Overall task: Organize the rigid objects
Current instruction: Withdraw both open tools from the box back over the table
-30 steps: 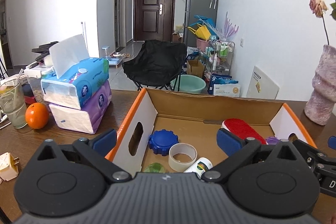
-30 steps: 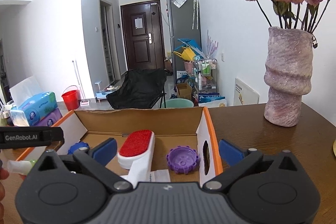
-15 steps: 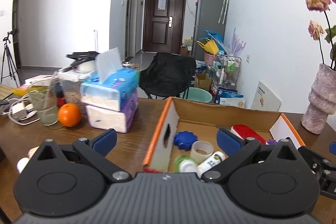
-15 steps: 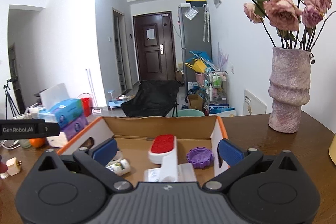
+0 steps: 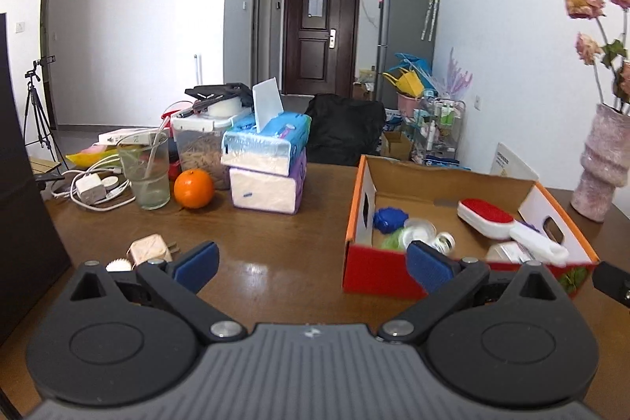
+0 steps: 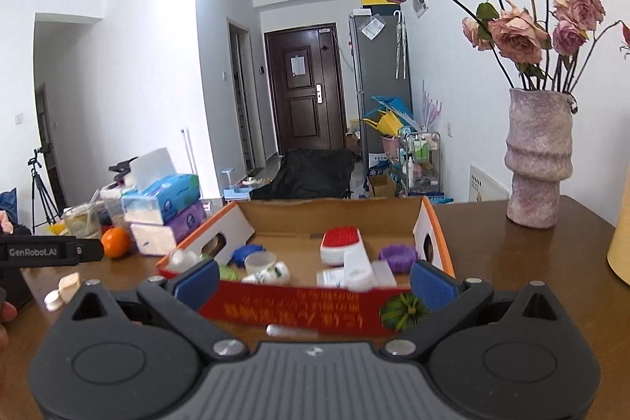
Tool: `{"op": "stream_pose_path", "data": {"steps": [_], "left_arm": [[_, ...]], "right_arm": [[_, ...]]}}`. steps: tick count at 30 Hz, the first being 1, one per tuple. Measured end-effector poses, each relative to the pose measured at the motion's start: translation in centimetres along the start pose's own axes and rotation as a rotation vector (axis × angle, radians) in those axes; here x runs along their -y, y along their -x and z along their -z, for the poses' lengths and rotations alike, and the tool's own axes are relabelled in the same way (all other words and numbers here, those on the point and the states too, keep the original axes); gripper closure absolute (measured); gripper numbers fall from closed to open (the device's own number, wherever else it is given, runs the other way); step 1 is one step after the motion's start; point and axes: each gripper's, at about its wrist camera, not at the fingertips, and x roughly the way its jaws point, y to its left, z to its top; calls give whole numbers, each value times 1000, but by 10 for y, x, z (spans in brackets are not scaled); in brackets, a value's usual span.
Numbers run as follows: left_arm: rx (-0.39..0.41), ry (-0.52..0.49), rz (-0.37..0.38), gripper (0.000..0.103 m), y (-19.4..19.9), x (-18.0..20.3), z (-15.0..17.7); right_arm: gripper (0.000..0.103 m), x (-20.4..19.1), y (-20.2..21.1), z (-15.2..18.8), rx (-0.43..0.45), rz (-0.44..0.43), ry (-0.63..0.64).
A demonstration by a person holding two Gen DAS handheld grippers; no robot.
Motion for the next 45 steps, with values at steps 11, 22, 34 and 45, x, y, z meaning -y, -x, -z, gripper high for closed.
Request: {"op": "stream_pose_path", "data": {"steps": [11,22,34,45], "left_arm": [[-15,-29,45,0,58,-5,37],[-38,-61,20,0,90,-12,70],[-14,-22,-12,0,107,-40,73],[-6,31,-106,0,100,-84,68]], "right_arm": [[0,-7,54,33,-30,15,18],[0,-16,97,52,-33,36,33],[0,-45,110,53,-33,-18,66],[0,-95,97,52,-30,-147,114]]}}
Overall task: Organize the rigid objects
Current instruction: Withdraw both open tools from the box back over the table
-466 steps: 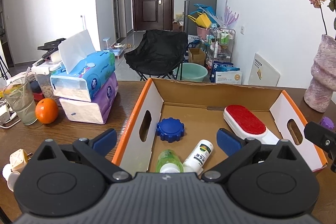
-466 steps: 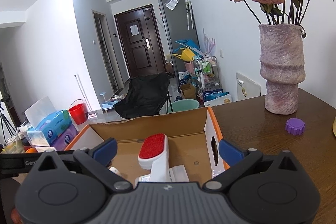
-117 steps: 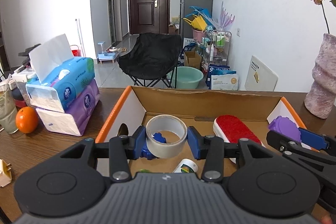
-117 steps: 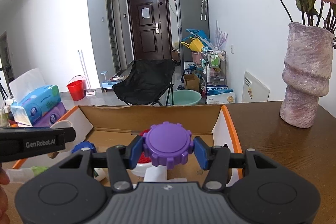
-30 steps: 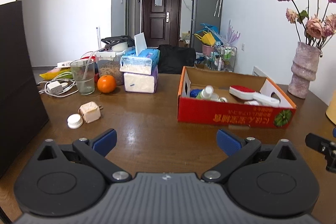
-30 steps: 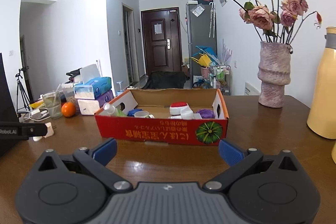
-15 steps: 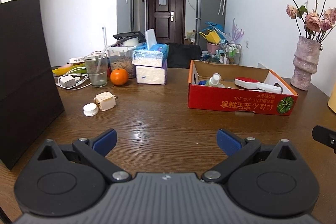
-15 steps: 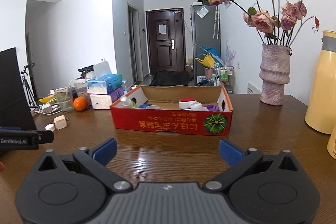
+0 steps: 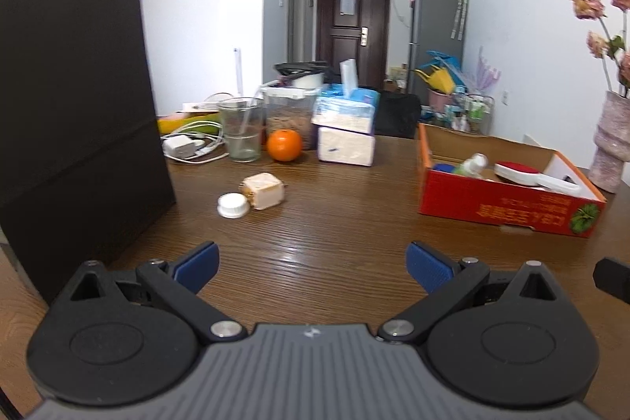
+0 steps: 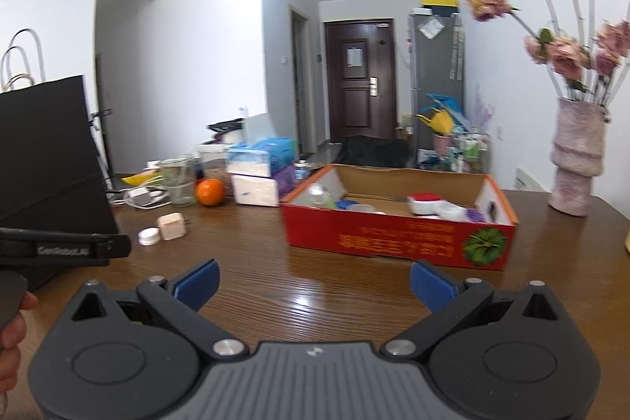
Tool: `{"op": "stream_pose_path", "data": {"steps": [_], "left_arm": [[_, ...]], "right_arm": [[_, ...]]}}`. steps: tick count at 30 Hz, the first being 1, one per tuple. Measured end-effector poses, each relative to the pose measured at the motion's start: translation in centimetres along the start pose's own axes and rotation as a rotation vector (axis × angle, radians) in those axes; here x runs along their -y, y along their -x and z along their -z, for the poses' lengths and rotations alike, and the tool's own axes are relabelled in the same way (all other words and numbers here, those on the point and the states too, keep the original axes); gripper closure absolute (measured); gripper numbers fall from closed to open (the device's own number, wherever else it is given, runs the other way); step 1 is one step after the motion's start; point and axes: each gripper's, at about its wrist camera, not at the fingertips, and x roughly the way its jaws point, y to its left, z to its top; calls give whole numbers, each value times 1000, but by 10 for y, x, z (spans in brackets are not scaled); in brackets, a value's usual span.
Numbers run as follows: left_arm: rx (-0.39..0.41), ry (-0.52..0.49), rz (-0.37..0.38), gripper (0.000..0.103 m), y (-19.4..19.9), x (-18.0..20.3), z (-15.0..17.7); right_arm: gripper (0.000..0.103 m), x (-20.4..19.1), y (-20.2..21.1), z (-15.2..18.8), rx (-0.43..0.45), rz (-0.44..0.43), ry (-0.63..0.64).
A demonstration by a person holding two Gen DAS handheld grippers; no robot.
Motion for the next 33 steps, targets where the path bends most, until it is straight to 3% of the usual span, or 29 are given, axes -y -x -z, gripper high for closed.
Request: {"op": "stream_pose_path", "data": {"steps": [18,33], "left_arm": [[-15,37,-106,0,-33,-58,-17],[-51,-2,-124,0,-90,-73,-36]], "right_arm": [[0,-83,-64,-28,-5,-154,100],[0,-113,-136,-48,-12,-210,140]]}}
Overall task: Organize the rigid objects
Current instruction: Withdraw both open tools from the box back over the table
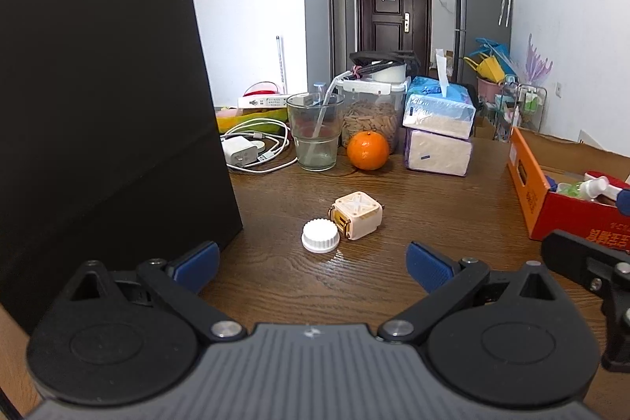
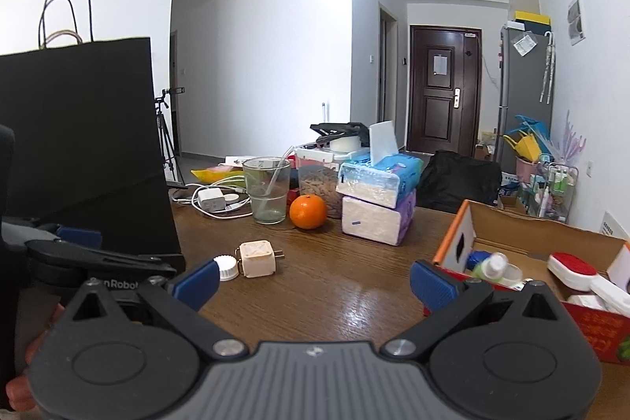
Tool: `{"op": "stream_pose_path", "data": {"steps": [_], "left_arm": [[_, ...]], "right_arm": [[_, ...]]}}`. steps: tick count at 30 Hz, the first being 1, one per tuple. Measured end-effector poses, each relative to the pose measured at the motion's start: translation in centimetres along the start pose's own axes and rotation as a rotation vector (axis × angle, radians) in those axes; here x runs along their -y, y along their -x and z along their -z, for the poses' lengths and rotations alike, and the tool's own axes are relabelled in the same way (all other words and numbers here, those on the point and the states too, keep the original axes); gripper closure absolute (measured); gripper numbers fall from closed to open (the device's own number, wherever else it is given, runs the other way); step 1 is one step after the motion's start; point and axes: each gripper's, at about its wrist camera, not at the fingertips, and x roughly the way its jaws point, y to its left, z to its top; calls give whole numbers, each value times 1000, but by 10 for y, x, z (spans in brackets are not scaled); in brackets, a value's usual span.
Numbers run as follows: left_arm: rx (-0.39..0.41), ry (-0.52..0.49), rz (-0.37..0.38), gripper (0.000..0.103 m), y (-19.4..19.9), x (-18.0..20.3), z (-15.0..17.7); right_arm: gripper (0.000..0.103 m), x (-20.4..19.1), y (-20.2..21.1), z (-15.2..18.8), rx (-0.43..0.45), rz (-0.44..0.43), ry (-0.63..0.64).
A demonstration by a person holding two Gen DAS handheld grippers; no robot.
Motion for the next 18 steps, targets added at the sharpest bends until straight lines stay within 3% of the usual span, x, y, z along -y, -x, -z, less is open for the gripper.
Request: {"op": "stream_pose_path", "data": {"steps": [18], "left_arm": [[-71,-63,-44,0,-72,-20,-1]], "right_arm": [[6,2,-110,-1,-93,-75,14]]}}
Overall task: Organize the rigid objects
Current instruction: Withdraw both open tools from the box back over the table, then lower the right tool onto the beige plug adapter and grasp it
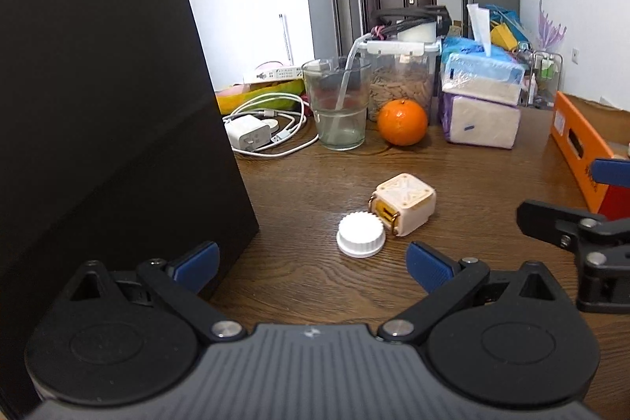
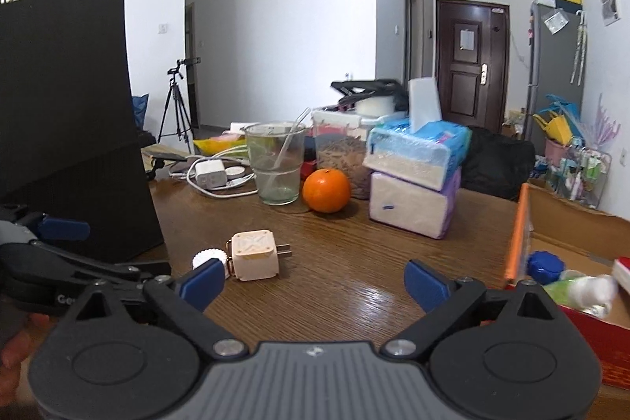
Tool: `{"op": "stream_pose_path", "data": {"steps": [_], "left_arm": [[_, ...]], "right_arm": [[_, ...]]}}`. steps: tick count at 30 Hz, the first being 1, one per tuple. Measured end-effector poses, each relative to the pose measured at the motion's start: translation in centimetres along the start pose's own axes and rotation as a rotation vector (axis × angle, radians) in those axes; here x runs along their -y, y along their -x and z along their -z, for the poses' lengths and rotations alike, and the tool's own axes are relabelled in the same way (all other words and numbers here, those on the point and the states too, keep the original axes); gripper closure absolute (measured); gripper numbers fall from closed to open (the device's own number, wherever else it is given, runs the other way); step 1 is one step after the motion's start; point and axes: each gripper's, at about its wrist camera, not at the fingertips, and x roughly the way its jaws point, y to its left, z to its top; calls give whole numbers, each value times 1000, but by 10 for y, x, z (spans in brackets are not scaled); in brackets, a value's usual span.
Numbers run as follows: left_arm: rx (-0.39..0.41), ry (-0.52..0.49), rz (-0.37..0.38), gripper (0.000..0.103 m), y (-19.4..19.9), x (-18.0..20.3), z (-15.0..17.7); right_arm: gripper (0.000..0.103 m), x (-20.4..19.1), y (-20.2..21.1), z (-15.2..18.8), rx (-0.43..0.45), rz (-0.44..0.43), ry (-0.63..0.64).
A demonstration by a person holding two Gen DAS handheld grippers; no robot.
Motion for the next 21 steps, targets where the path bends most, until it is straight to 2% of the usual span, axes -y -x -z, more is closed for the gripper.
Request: {"op": "stream_pose_path", "data": {"steps": [7,15,21], "left_arm": [[-23,-12,-19,0,-22,-7,0],[-19,-30,-40,0,-39,-11,4],[-26,-70,-49,0,-39,-7,7]], "right_arm": [[14,-8,-39,-2,-49,-42,10],[24,-14,-62,-1,-46,-93,9],[24,-11,-74,-1,-56,-126,11]]}}
